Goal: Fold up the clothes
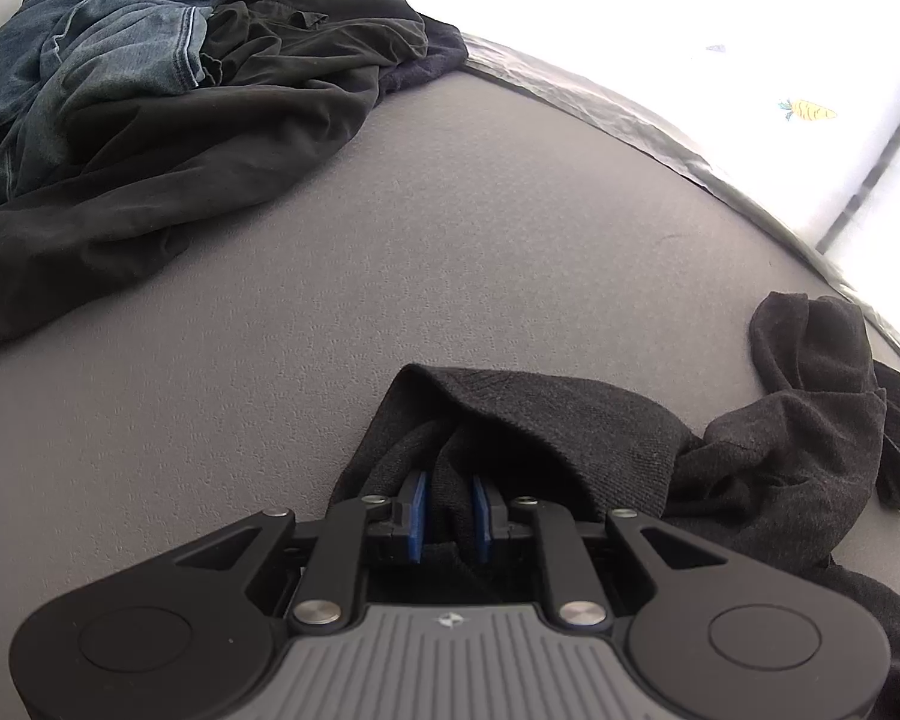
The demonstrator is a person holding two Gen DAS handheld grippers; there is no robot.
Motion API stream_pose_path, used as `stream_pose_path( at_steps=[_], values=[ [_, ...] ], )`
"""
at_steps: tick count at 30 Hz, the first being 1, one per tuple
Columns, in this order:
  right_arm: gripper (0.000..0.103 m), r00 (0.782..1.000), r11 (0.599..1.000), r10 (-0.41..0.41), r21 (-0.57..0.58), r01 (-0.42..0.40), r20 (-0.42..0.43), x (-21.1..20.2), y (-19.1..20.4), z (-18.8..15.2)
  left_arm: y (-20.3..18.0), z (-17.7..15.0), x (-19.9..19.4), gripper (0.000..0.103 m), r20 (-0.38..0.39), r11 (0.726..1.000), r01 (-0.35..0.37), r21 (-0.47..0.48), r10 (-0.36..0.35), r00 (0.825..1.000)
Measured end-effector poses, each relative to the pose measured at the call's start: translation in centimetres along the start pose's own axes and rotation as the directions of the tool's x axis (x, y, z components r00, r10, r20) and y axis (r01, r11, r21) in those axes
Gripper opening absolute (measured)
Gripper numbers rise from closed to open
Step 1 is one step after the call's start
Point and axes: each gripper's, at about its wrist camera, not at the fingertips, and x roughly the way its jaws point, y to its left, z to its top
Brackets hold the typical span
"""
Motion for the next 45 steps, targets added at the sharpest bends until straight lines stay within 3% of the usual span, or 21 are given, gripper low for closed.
stream_pose_path(
  at_steps=[3, 4, 6, 10, 12, 13, 15, 19, 24, 27, 29, 31, 33, 34, 35, 36, 37, 39, 40, 42, 45],
  values=[
    [0.011, 0.998, 0.999, -0.021, 0.048, 0.024, -0.059, 0.9, -0.7, -2.2, 0.3, 0.2, -0.4, 0.031, -0.019, 1.0, 0.018, -0.014, -0.018, 1.0],
    [0.016, 0.997, 0.997, -0.033, 0.065, 0.038, -0.07, 1.1, -0.8, -2.7, 0.6, 0.2, -0.8, 0.035, -0.021, 0.999, 0.025, -0.029, -0.026, 0.999],
    [0.025, 0.995, 0.992, -0.04, 0.117, 0.05, -0.091, 1.5, -0.9, -3.6, 1.1, 0.2, -1.6, 0.051, -0.025, 0.998, 0.039, -0.058, -0.04, 0.999],
    [0.04, 0.994, 0.987, -0.028, 0.153, 0.045, -0.109, 1.8, -1.2, -4.8, 2.6, -0.4, -3.9, 0.054, 0.001, 0.996, 0.051, -0.078, -0.051, 0.999],
    [0.043, 0.991, 0.984, -0.034, 0.167, 0.056, -0.127, 2.1, -1.4, -5.3, 3.7, -1.1, -5.3, 0.077, 0.004, 0.995, -0.001, -0.104, 0.001, 1.0],
    [0.044, 0.99, 0.983, -0.032, 0.177, 0.057, -0.138, 2.4, -1.6, -5.5, 4.3, -1.5, -5.7, 0.079, -0.002, 0.993, -0.019, -0.117, 0.019, 1.0],
    [0.045, 0.987, 0.977, -0.019, 0.208, 0.053, -0.163, 2.8, -1.9, -6.0, 5.5, -2.5, -6.4, 0.079, -0.022, 0.989, -0.016, -0.149, 0.012, 1.0],
    [0.056, 0.988, 0.969, 0.005, 0.246, 0.033, -0.152, 3.0, -1.9, -6.1, 7.2, -4.8, -6.8, 0.081, -0.086, 0.965, 0.076, -0.252, -0.101, 0.991],
    [0.065, 0.989, 0.946, 0.047, 0.324, 0.001, -0.139, 3.1, -2.1, -5.9, 6.2, -6.4, -5.9, 0.082, -0.155, 0.954, 0.131, -0.269, -0.178, 0.972],
    [0.067, 0.989, 0.928, 0.075, 0.371, -0.021, -0.13, 3.1, -2.4, -5.9, 5.4, -6.3, -5.9, 0.083, -0.165, 0.946, 0.204, -0.253, -0.25, 0.954],
    [0.07, 0.989, 0.922, 0.079, 0.386, -0.026, -0.123, 3.1, -2.5, -5.9, 5.2, -6.5, -5.5, 0.091, -0.193, 0.923, 0.27, -0.274, -0.328, 0.925],
    [0.07, 0.991, 0.922, 0.077, 0.387, -0.028, -0.112, 3.1, -2.4, -5.9, 5.1, -6.8, -4.8, 0.095, -0.218, 0.919, 0.274, -0.286, -0.34, 0.915],
    [0.061, 0.993, 0.934, 0.062, 0.355, -0.021, -0.102, 3.1, -2.0, -6.1, 4.9, -6.9, -4.4, 0.094, -0.211, 0.922, 0.252, -0.294, -0.32, 0.924],
    [0.05, 0.994, 0.944, 0.05, 0.33, -0.015, -0.097, 3.1, -1.8, -6.2, 4.9, -6.8, -4.4, 0.093, -0.196, 0.923, 0.238, -0.302, -0.305, 0.932],
    [0.045, 0.995, 0.954, 0.044, 0.299, -0.014, -0.092, 3.0, -1.6, -6.4, 5.0, -6.6, -4.4, 0.087, -0.187, 0.925, 0.207, -0.318, -0.275, 0.943],
    [0.039, 0.995, 0.964, 0.055, 0.264, -0.031, -0.083, 2.9, -1.5, -6.5, 5.1, -6.4, -4.4, 0.072, -0.18, 0.926, 0.171, -0.335, -0.241, 0.954],
    [0.02, 0.994, 0.975, 0.066, 0.219, -0.046, -0.083, 2.8, -1.3, -6.6, 5.2, -6.1, -4.4, 0.06, -0.174, 0.926, 0.136, -0.353, -0.208, 0.963],
    [0.007, 0.993, 0.985, 0.087, 0.158, -0.074, -0.078, 2.6, -1.1, -6.7, 6.1, -5.6, -4.0, 0.014, -0.171, 0.91, 0.081, -0.408, -0.163, 0.972],
    [0.003, 0.993, 0.986, 0.097, 0.14, -0.086, -0.074, 2.5, -1.1, -6.7, 6.7, -5.4, -3.8, 0.009, -0.171, 0.899, 0.055, -0.435, -0.142, 0.975],
    [0.002, 0.991, 0.984, 0.122, 0.14, -0.113, -0.06, 2.1, -1.4, -6.4, 7.7, -4.9, -3.7, 0.008, -0.155, 0.884, 0.05, -0.466, -0.137, 0.978],
    [0.002, 0.99, 0.972, 0.137, 0.191, -0.136, 0.008, 0.7, -2.7, -5.2, 8.0, -3.2, -4.9, 0.007, -0.1, 0.893, 0.028, -0.449, -0.081, 0.992]
  ],
)
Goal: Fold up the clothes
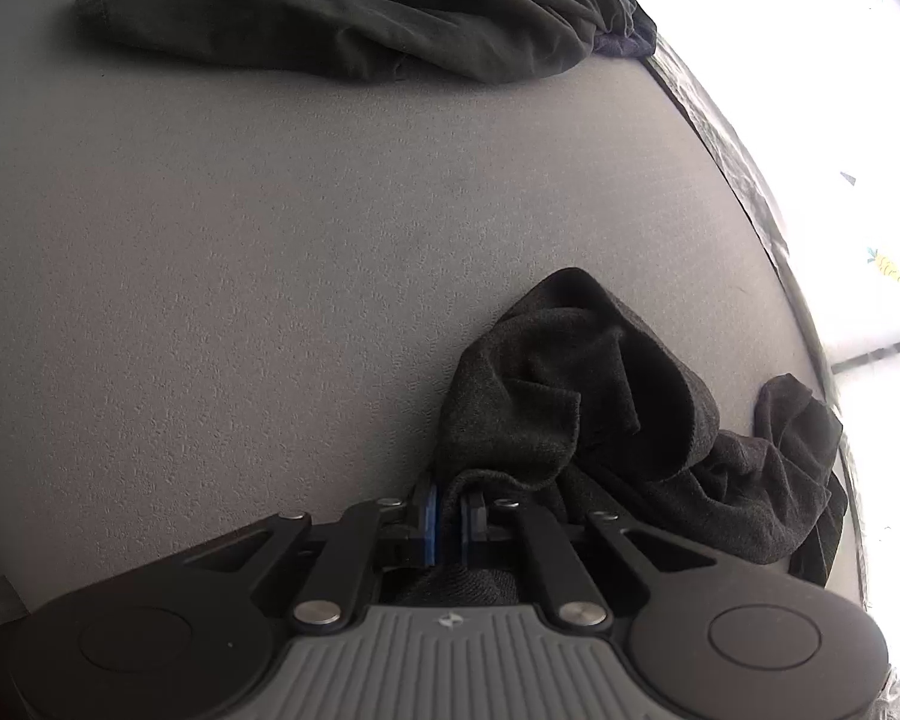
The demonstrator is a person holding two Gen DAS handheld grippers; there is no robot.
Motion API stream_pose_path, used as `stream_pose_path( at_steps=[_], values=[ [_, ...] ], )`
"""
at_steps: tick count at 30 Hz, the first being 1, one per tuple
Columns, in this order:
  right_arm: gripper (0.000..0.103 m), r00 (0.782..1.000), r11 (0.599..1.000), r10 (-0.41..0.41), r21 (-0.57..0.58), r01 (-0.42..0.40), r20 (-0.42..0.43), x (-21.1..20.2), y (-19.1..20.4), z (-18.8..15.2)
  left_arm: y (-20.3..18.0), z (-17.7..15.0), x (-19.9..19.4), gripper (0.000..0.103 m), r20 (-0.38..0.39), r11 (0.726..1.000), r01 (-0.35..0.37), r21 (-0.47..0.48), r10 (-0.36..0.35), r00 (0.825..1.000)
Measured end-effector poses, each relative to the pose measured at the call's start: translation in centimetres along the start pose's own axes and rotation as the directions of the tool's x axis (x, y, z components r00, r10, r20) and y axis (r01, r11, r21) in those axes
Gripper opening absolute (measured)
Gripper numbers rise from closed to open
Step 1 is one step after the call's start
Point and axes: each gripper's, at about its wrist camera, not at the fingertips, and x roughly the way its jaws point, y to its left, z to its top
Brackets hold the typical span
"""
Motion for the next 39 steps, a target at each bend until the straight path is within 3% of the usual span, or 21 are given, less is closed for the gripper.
stream_pose_path(
  at_steps=[4, 7, 10, 12, 15, 18, 22, 26, 30, 32, 34, 36, 39],
  values=[
    [0.002, 0.994, 0.999, 0.023, 0.028, -0.026, 0.103, -3.3, -0.8, 2.5, -1.0, 2.4, -4.3, 0.006, 0.129, 0.998, 0.039, 0.04, -0.044, 0.991],
    [0.002, 0.985, 0.997, 0.036, 0.064, -0.047, 0.168, -6.0, -1.7, 3.9, -1.0, 3.7, -7.4, 0.006, 0.182, 0.995, 0.067, 0.072, -0.08, 0.98],
    [0.002, 0.981, 0.997, 0.001, 0.077, -0.016, 0.194, -7.4, -2.6, 3.9, -0.1, 3.8, -7.7, 0.006, 0.188, 0.994, 0.005, 0.109, -0.026, 0.982],
    [0.002, 0.989, 0.998, -0.045, 0.051, 0.038, 0.144, -6.7, -3.3, 2.6, 0.6, 3.5, -6.5, 0.006, 0.159, 0.988, -0.067, 0.142, 0.044, 0.986],
    [0.002, 0.992, 0.993, -0.122, -0.001, 0.122, 0.037, -4.9, -4.3, -0.3, 2.6, 1.7, -3.1, 0.008, 0.049, 0.965, -0.171, 0.198, 0.164, 0.985],
    [0.003, 0.981, 0.982, -0.187, 0.011, 0.188, -0.049, -3.5, -6.0, -3.4, 3.2, -0.3, -1.7, 0.012, 0.033, 0.937, -0.211, 0.278, 0.211, 0.977],
    [0.003, 0.987, 0.97, -0.158, 0.186, 0.155, 0.0, -3.9, -8.1, -5.2, 1.9, -0.5, -0.6, 0.012, 0.034, 0.866, -0.254, 0.431, 0.266, 0.963],
    [0.002, 0.978, 0.972, -0.196, 0.149, 0.183, 0.077, -5.3, -7.0, -4.6, -0.3, 0.2, 0.5, 0.009, 0.018, 0.812, -0.33, 0.481, 0.368, 0.93],
    [0.002, 0.959, 0.964, -0.251, 0.122, 0.236, 0.13, -6.6, -7.0, -4.3, -2.5, -1.4, 1.6, 0.009, 0.067, 0.659, -0.393, 0.641, 0.462, 0.884],
    [0.002, 0.958, 0.957, -0.272, 0.125, 0.261, 0.086, -5.7, -7.8, -4.9, -3.4, -2.5, 2.1, 0.009, 0.108, 0.571, -0.419, 0.706, 0.498, 0.861],
    [0.002, 0.964, 0.953, -0.263, 0.165, 0.254, 0.035, -4.5, -9.0, -5.8, -4.0, -3.2, 2.5, 0.009, 0.137, 0.503, -0.433, 0.748, 0.521, 0.842],
    [0.002, 0.95, 0.949, -0.307, 0.095, 0.301, 0.052, -4.4, -8.4, -6.3, -4.4, -3.6, 2.8, 0.008, 0.15, 0.459, -0.437, 0.774, 0.537, 0.83],
    [0.032, 0.927, 0.928, -0.372, 0.028, 0.371, 0.055, -4.3, -7.5, -6.4, -4.7, -3.6, 3.2, 0.006, 0.151, 0.43, -0.433, 0.792, 0.549, 0.822]
  ],
)
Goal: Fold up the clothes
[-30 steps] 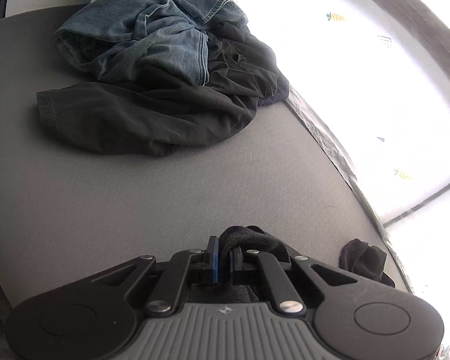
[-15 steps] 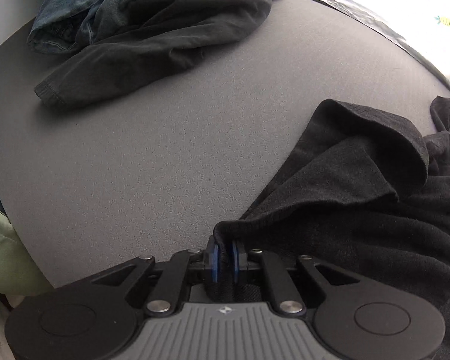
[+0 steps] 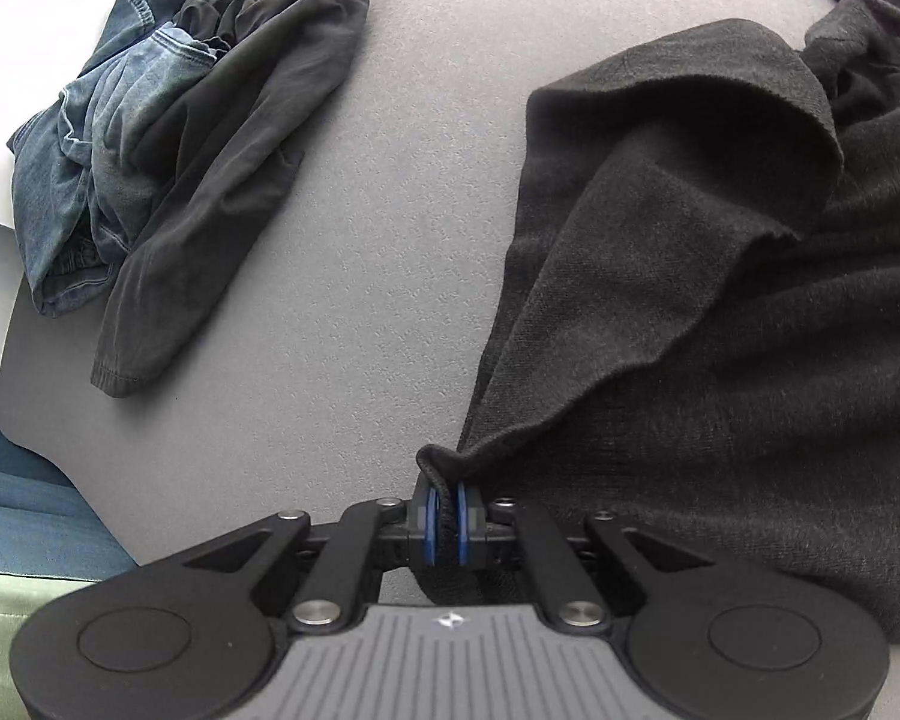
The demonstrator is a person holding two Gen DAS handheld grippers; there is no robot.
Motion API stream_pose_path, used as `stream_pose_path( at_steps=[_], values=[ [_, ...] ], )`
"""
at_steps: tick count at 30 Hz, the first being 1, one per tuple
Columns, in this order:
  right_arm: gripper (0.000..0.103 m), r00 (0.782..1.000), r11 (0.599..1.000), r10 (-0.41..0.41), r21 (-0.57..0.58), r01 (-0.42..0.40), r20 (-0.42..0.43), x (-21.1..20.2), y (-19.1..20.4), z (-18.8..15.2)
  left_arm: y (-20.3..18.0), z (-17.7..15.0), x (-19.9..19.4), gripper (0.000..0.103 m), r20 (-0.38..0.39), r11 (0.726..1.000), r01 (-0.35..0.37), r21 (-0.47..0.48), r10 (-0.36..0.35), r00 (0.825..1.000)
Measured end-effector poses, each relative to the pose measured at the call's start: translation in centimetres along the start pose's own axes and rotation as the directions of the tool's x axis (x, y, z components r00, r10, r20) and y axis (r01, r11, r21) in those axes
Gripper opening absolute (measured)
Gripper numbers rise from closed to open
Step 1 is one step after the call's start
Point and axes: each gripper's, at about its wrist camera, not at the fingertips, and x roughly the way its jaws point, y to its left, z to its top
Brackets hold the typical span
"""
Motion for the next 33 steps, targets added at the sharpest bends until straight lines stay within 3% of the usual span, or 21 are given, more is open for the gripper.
stream_pose_path(
  at_steps=[1, 4, 8, 12, 16, 19, 21, 23, 24, 28, 33],
  values=[
    [0.048, 1.0, 0.999, -0.029, -0.015, 0.029, -0.004, -0.2, 0.1, 0.0, 0.0, 0.2, 0.0, 0.006, -0.004, 1.0, 0.0, 0.001, 0.0, 1.0],
    [0.056, 0.999, 0.998, -0.044, -0.041, 0.043, -0.009, -1.3, 0.6, 0.0, 0.7, 0.1, 0.1, 0.006, -0.008, 0.999, 0.021, -0.04, -0.021, 1.0],
    [0.079, 0.996, 0.993, -0.082, -0.081, 0.086, 0.043, -4.0, 3.4, 0.3, 2.0, -0.3, 0.3, 0.006, 0.016, 0.991, 0.073, -0.116, -0.072, 0.997],
    [0.099, 0.998, 0.998, -0.04, -0.055, 0.042, 0.042, -6.8, 7.9, 0.4, 2.9, -0.9, 0.3, 0.007, 0.043, 0.976, 0.125, -0.175, -0.12, 0.992],
    [0.1, 0.988, 0.986, 0.157, -0.05, -0.157, -0.015, -8.9, 13.5, -1.6, 4.5, -1.9, 0.5, 0.009, 0.101, 0.944, 0.212, -0.252, -0.192, 0.976],
    [0.102, 0.966, 0.953, 0.255, -0.162, -0.257, -0.034, -10.1, 18.3, -3.4, 5.4, -2.9, 0.6, 0.017, 0.165, 0.932, 0.257, -0.254, -0.22, 0.962],
    [0.103, 0.943, 0.915, 0.331, -0.236, -0.328, -0.03, -11.1, 21.1, -4.6, 6.2, -3.5, 0.9, 0.042, 0.196, 0.924, 0.272, -0.269, -0.224, 0.955],
    [0.103, 0.922, 0.878, 0.384, -0.29, -0.381, -0.049, -11.5, 23.0, -5.7, 8.1, -4.0, 1.8, 0.059, 0.213, 0.877, 0.321, -0.358, -0.258, 0.942],
    [0.103, 0.92, 0.865, 0.388, -0.318, -0.387, -0.064, -11.6, 23.8, -6.5, 8.8, -4.4, 2.1, 0.062, 0.23, 0.854, 0.349, -0.384, -0.278, 0.933],
    [0.103, 0.908, 0.832, 0.394, -0.365, -0.419, -0.145, -11.3, 25.2, -9.1, 11.0, -6.3, 2.9, 0.062, 0.307, 0.765, 0.455, -0.457, -0.344, 0.887],
    [0.103, 0.874, 0.804, 0.482, -0.367, -0.468, -0.059, -11.5, 23.5, -10.8, 11.8, -7.7, 2.4, 0.062, 0.34, 0.737, 0.464, -0.491, -0.329, 0.881]
  ],
)
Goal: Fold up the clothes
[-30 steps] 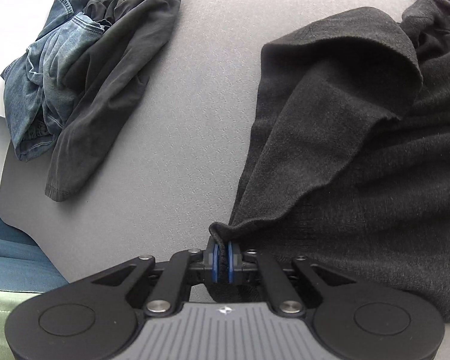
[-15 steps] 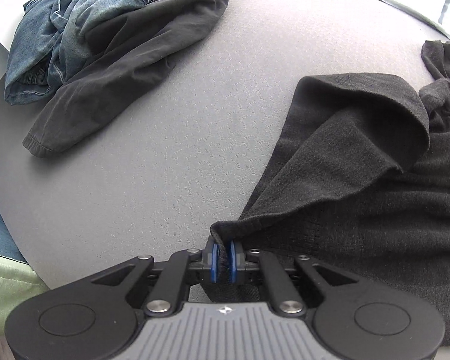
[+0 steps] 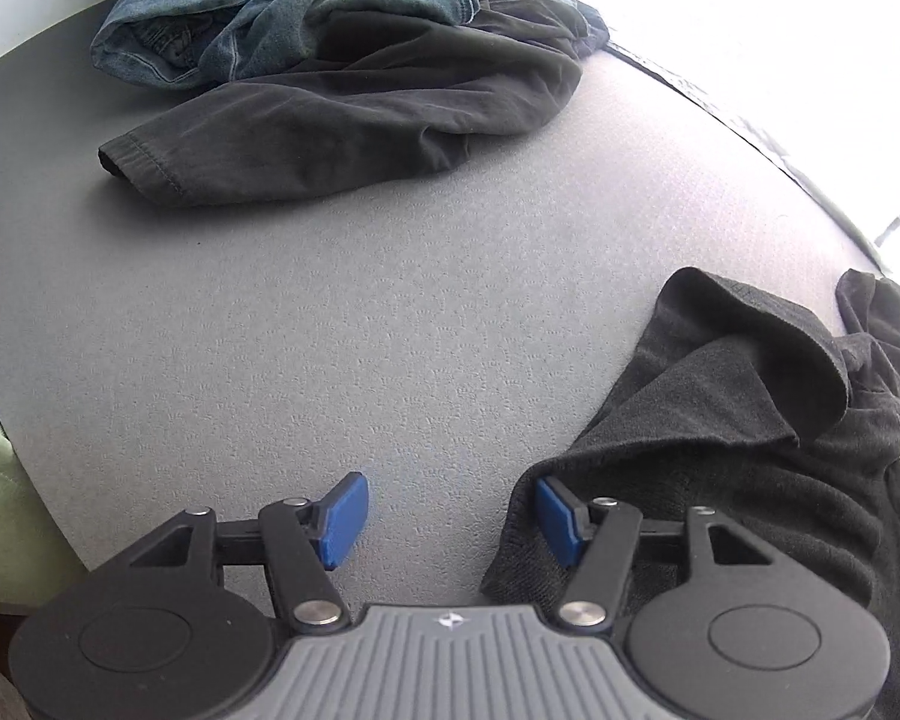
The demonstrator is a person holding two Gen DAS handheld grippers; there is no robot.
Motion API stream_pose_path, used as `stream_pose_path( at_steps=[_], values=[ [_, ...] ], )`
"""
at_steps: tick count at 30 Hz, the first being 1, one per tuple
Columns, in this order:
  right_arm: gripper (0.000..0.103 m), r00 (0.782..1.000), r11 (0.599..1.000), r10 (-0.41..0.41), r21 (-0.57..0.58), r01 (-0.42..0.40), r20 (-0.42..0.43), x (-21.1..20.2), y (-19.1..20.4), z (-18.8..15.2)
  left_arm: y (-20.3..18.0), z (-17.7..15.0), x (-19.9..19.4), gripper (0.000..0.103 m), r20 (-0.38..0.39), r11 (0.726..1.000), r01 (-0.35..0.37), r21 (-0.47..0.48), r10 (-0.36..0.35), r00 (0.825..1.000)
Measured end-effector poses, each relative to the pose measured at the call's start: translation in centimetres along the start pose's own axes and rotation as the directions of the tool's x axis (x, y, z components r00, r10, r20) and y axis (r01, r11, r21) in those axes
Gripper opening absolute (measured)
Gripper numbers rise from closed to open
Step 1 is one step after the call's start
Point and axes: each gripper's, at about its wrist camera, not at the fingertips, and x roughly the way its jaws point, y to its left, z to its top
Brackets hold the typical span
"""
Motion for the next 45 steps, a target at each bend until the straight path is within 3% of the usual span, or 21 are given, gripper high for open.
stream_pose_path(
  at_steps=[5, 7, 13, 14, 17, 18, 20, 22, 26, 30, 35, 37, 39, 45],
  values=[
    [0.103, 1.0, 1.0, -0.004, -0.008, 0.004, 0.004, 0.1, 0.3, 0.1, -0.7, 1.1, -0.9, 0.061, 0.072, 0.999, -0.037, 0.036, 0.034, 0.997],
    [0.103, 1.0, 1.0, -0.003, -0.006, 0.003, 0.004, 0.1, 0.2, 0.1, -0.9, 2.2, -1.3, 0.061, 0.093, 0.999, -0.018, 0.032, 0.015, 0.996],
    [0.103, 1.0, 1.0, -0.002, -0.006, 0.002, 0.004, 0.1, 0.1, 0.1, -3.8, 4.2, -0.7, 0.059, 0.079, 0.988, 0.141, 0.061, -0.146, 0.986],
    [0.103, 1.0, 1.0, -0.001, -0.006, 0.001, 0.004, 0.1, 0.1, 0.1, -4.5, 4.4, -0.3, 0.055, 0.061, 0.979, 0.191, 0.065, -0.195, 0.979],
    [0.103, 1.0, 1.0, -0.001, -0.006, 0.001, 0.003, 0.1, 0.0, 0.1, -7.0, 4.9, 0.7, 0.03, 0.003, 0.939, 0.33, 0.096, -0.332, 0.943],
    [0.103, 1.0, 1.0, -0.001, -0.006, 0.001, 0.003, 0.1, 0.0, 0.1, -7.8, 5.0, 0.9, 0.027, -0.008, 0.927, 0.357, 0.117, -0.359, 0.933],
    [0.103, 1.0, 1.0, -0.001, -0.005, 0.001, 0.003, 0.1, 0.1, 0.2, -8.9, 5.4, 1.6, 0.027, -0.03, 0.901, 0.418, 0.116, -0.417, 0.908],
    [0.103, 1.0, 1.0, -0.001, -0.004, 0.001, 0.003, 0.1, 0.1, 0.2, -9.5, 5.9, 2.4, 0.03, -0.05, 0.87, 0.488, 0.064, -0.486, 0.873],
    [0.103, 1.0, 1.0, -0.002, -0.003, 0.002, 0.003, 0.1, 0.1, 0.2, -10.6, 6.6, 4.8, 0.055, -0.095, 0.839, 0.544, -0.016, -0.542, 0.835],
    [0.103, 1.0, 1.0, -0.004, -0.004, 0.004, 0.003, 0.1, 0.1, 0.2, -11.6, 7.4, 6.7, 0.057, -0.144, 0.817, 0.575, -0.035, -0.574, 0.806],
    [0.103, 1.0, 1.0, -0.006, -0.004, 0.006, 0.003, 0.0, 0.2, 0.1, -13.1, 8.5, 9.6, 0.054, -0.216, 0.818, 0.574, -0.025, -0.565, 0.796],
    [0.103, 1.0, 1.0, -0.007, -0.005, 0.007, 0.003, 0.0, 0.2, 0.1, -13.1, 9.0, 10.4, 0.042, -0.221, 0.805, 0.591, -0.044, -0.585, 0.78],
    [0.103, 1.0, 1.0, -0.008, -0.005, 0.008, 0.003, 0.0, 0.2, 0.1, -12.8, 9.8, 10.7, 0.004, -0.216, 0.801, 0.596, -0.054, -0.592, 0.777],
    [0.103, 1.0, 1.0, -0.012, -0.004, 0.012, 0.002, 0.1, 0.2, 0.2, -10.3, 14.8, 10.5, 0.001, -0.058, 0.781, 0.61, -0.136, -0.62, 0.782]
  ],
)
